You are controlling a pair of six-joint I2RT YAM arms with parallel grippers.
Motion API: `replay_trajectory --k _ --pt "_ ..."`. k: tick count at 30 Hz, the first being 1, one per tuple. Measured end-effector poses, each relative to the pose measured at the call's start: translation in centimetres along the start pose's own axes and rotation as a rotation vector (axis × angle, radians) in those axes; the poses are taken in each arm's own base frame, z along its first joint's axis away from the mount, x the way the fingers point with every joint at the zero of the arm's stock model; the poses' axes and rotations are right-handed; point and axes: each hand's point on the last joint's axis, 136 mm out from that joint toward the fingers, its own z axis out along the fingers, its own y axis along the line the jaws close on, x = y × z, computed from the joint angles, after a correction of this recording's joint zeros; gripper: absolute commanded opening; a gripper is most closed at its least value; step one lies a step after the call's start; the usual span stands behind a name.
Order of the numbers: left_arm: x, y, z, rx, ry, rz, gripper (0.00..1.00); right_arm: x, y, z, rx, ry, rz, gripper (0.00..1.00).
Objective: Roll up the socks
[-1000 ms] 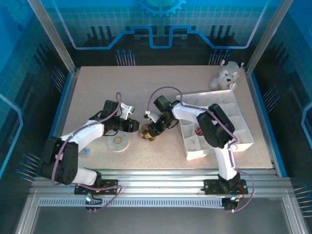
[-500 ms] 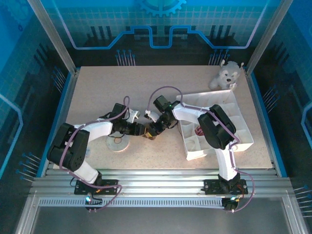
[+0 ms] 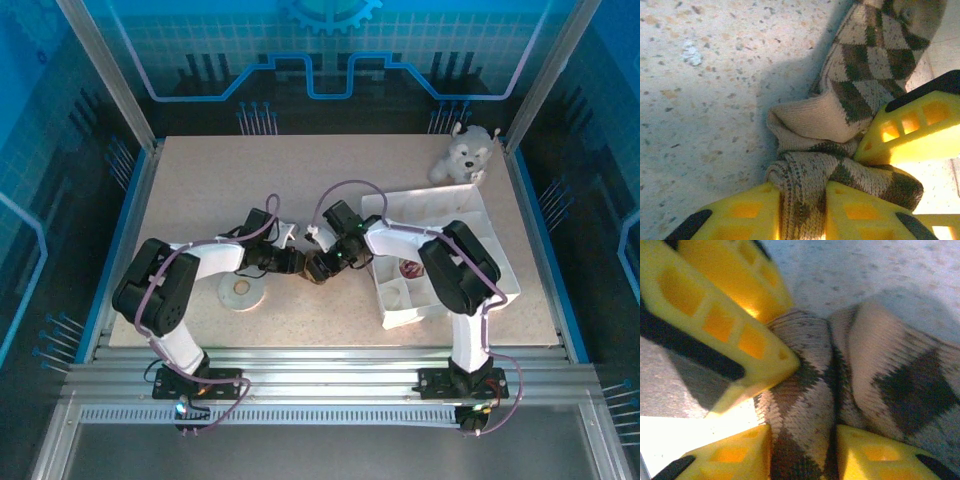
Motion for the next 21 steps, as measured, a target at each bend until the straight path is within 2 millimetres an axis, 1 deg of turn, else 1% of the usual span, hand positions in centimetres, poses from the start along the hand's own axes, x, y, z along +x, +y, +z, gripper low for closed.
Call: replay_trajectory --k 8,10,15,21 --pt "0.3 -0.8 0.5 -0.013 0.007 0.033 0.19 -0.2 -1.3 -3.1 0.142 -0.098 0.163 0.41" --pt "0.3 -1.1 0.6 -0.017 0.010 0.043 0.18 0.0 -1.5 -3.1 0.151 -0.103 0.196 0.41" --pt "0.6 -1.8 0.9 -0.034 0.024 0.069 0.18 1.1 -1.3 -2.0 0.139 -0.101 0.215 0.43" --pt "0.6 -1.8 1.0 -0.055 0.033 0.071 0.18 0.9 -0.6 -1.6 0.115 -0.112 0.194 0.41"
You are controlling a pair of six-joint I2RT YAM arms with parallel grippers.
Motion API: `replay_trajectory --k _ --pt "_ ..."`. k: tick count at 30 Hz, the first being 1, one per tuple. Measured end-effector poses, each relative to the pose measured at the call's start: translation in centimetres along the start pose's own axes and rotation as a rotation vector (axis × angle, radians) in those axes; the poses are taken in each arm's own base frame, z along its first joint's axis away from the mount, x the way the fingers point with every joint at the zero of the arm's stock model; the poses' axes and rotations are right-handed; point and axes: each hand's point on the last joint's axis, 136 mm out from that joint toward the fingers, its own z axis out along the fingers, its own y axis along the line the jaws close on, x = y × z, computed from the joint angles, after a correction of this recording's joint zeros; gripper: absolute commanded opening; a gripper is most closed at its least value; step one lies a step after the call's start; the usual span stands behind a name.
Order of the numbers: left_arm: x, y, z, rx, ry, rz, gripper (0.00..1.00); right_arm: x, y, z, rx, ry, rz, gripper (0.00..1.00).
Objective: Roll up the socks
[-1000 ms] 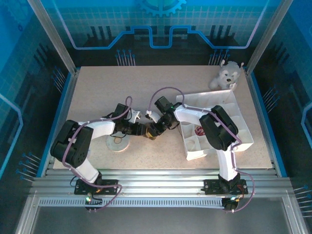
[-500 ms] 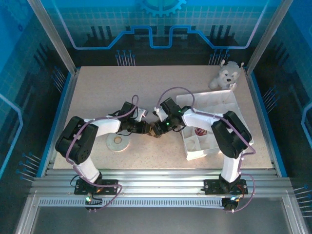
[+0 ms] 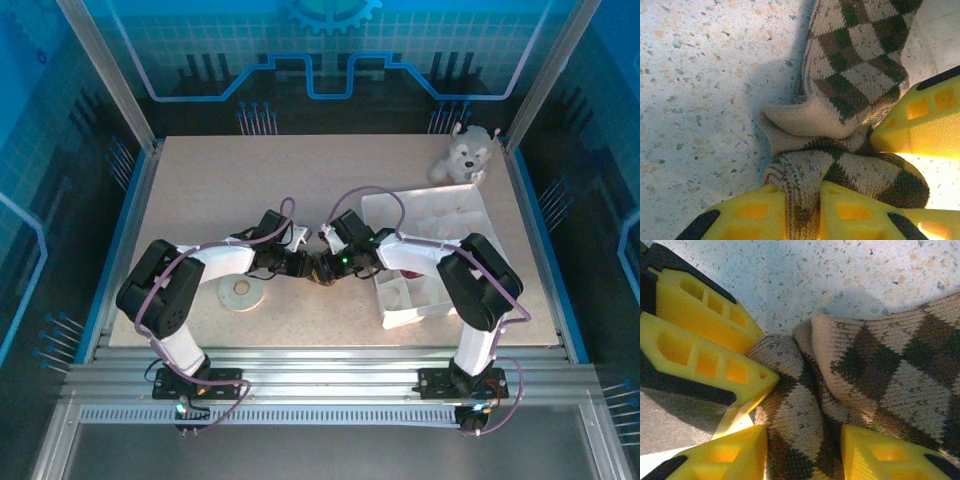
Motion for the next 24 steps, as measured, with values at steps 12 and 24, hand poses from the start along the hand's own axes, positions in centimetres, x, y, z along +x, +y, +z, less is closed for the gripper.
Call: replay_trajectory --k 12,24 --pt "0.2 0.4 -0.4 -0.049 0.007 -0.004 0.23 0.5 1.1 0.7 0.036 0.042 -0.032 0.01" --pt "-3.6 -0.5 -8.2 -0.083 -0.196 0.296 0.36 0.4 0.8 0.9 -0.059 0.077 -0.001 0.00"
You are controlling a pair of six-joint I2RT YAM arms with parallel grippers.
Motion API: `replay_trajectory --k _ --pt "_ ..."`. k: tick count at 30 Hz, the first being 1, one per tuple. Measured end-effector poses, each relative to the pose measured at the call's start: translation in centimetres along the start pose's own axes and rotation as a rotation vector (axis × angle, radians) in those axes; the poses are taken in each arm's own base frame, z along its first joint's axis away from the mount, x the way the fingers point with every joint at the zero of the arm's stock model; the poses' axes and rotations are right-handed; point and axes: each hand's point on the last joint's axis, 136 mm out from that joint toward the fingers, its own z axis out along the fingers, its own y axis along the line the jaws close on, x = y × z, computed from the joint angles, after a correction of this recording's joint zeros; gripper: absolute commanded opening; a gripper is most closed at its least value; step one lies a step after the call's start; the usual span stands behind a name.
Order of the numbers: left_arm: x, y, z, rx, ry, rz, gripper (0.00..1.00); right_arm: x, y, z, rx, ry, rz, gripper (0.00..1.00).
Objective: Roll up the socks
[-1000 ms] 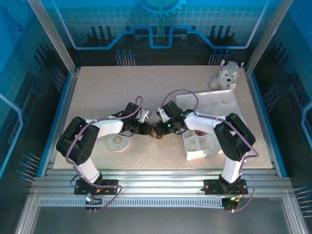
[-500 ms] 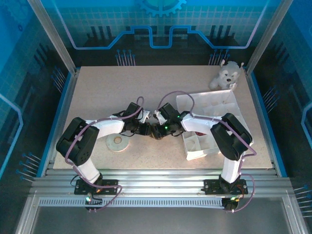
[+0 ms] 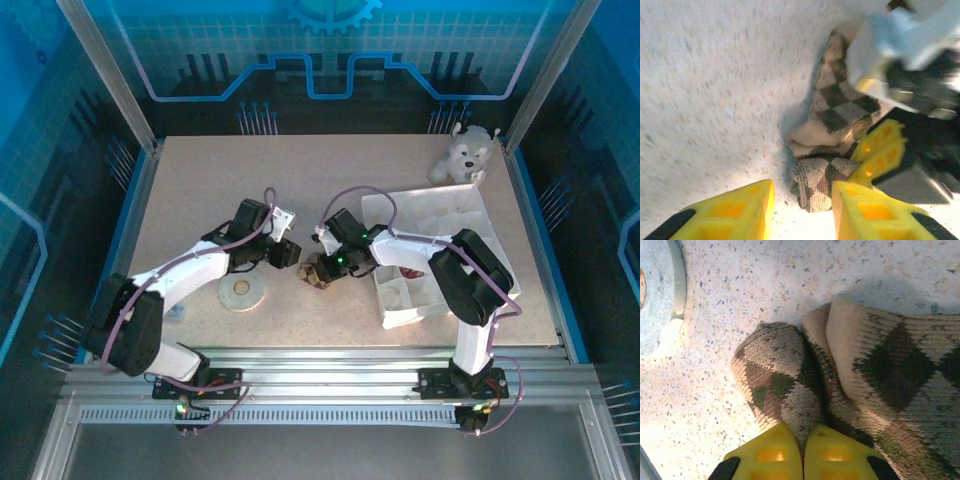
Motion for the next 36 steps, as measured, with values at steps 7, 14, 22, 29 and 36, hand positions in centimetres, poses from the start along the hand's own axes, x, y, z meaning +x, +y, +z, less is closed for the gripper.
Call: replay_trajectory --k 7,14,22,29,36 --pt "-0.8 -3.5 -2.2 0.144 -0.122 0.597 0.47 0.2 -1.2 -0.4 -0.074 0.004 0.073 0.00" --pt "4.3 -5.0 0.3 0.270 -0.081 0.973 0.47 0.5 -1.9 -0.6 -0.107 0.007 0.117 0.00" --pt "4.8 -5.9 2.7 0.264 -0.105 1.217 0.51 0.5 -2.0 -0.4 -0.112 0.032 0.132 0.00" --pt "6.2 -4.7 5.6 0.252 -0.053 1.277 0.49 0.5 -2.1 -0.4 -0.122 0.044 0.137 0.00" --pt "6.1 -3.6 7.3 0.217 -0.034 1.329 0.48 0.5 -2.2 -0.3 -0.125 0.045 0.133 0.00"
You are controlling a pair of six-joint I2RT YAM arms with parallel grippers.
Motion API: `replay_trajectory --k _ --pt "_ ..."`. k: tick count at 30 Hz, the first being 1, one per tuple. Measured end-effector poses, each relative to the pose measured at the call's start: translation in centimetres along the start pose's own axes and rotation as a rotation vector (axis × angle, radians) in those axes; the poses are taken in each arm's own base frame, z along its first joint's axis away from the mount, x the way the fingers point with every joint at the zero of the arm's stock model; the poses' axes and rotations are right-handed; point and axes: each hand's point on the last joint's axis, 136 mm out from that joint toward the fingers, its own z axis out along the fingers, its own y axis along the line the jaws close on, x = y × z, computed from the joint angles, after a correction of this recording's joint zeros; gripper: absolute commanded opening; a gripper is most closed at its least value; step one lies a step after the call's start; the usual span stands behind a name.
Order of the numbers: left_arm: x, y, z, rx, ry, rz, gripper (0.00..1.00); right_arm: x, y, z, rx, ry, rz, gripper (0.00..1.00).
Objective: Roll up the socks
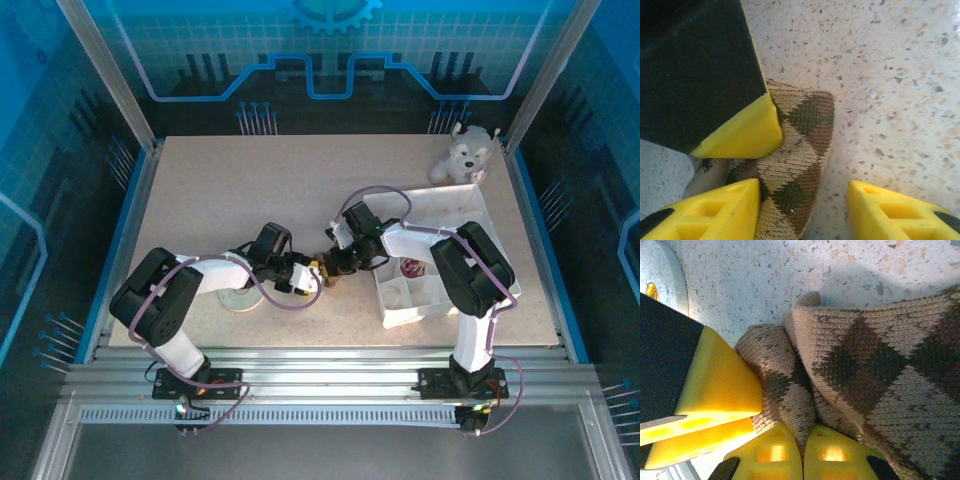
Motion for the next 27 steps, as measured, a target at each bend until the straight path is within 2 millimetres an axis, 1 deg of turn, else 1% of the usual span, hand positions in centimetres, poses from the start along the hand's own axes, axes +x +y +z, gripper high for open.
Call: replay_trajectory --k 5,7,11,16,21,22,24,27 --pt "0.4 0.8 0.8 -0.029 0.016 0.041 0.47 -0.1 -0.1 0.0 0.002 0.002 -0.005 0.00" --pt "0.4 0.9 0.9 -0.033 0.017 0.052 0.45 -0.1 -0.2 0.0 0.002 0.004 -0.006 0.00" --pt "0.5 1.3 1.3 -0.050 0.028 0.068 0.30 -0.2 -0.2 -0.1 -0.004 0.011 -0.005 0.00" --pt "0.4 1.9 1.4 -0.062 0.049 0.082 0.01 -0.5 -0.6 -0.4 0.000 0.005 -0.002 0.00" --pt "0.4 2.0 1.2 -0.040 0.089 0.061 0.00 -0.8 -0.6 -0.5 -0.001 -0.002 -0.022 0.26" --pt "0.3 1.9 1.1 -0.031 0.102 0.046 0.00 -0.9 -0.5 -0.6 -0.001 -0.008 -0.030 0.30" --pt "0.3 1.7 0.8 -0.010 0.130 0.009 0.00 -1.2 -0.3 -1.0 0.003 -0.021 -0.054 0.35" --pt "0.6 1.0 -0.1 0.030 0.175 -0.055 0.00 -1.7 0.3 -2.3 0.010 -0.072 -0.099 0.38"
